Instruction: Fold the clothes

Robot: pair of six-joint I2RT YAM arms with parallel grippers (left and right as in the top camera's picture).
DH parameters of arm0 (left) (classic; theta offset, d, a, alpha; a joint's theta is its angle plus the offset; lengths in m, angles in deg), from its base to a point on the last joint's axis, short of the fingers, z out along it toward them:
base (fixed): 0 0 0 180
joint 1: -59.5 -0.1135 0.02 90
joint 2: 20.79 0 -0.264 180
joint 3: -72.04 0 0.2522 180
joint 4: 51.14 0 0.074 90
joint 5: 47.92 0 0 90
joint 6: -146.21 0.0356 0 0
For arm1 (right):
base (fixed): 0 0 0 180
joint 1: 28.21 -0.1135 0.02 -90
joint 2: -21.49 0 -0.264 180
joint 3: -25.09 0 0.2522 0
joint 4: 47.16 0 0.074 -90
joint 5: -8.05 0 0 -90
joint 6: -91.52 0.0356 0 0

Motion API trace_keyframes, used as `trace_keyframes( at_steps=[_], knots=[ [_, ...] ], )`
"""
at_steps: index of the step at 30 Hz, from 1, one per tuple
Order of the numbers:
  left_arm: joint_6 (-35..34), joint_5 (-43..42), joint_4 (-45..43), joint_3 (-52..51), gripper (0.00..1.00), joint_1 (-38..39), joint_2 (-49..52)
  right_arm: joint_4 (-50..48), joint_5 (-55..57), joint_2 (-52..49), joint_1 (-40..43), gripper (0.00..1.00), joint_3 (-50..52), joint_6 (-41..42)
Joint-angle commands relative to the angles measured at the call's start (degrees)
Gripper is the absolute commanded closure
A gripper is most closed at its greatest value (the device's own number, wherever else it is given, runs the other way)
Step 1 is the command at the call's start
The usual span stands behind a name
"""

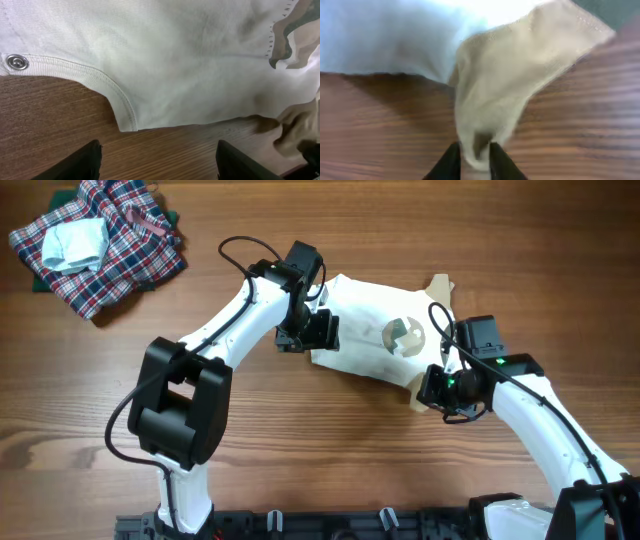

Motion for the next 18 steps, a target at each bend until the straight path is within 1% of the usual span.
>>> trace_keyframes(
  at_steps=[1, 2, 6, 9, 12, 13, 18],
  knots=[
    [0.57, 0.35, 0.04, 0.81, 0.26, 0.31, -1.14, 2.60, 1.86, 0.81, 0.20, 0.73, -0.98, -0.96],
    [0.59, 0.35, 0.00, 0.81, 0.26, 0.31, -1.14, 3.58, 1.86, 0.81, 0.20, 0.70, -0.98, -0.96],
    [0.59, 0.35, -0.20, 0.81, 0.26, 0.31, -1.14, 5.11, 1.81, 0.81, 0.20, 0.69, -0.98, -0.94],
    [0.57, 0.35, -0.20, 0.81, 0.26, 0.31, -1.14, 3.63, 1.84, 0.81, 0.20, 0.69, -0.98, -0.98],
    [0.59, 0.35, -0.22, 0.81, 0.25, 0.31, -1.14, 3.37, 1.86, 0.79, 0.20, 0.65, -0.48, -2.32],
    [0.72, 0.33, -0.37, 0.81, 0.25, 0.31, -1.14, 2.56, 1.88, 0.74, 0.20, 0.62, 0.20, -2.49],
    [1.29, 0.35, -1.03, 0.81, 0.25, 0.31, -1.14, -1.16, 1.09, 0.46, 0.20, 0.62, 1.51, -1.95]
  ],
)
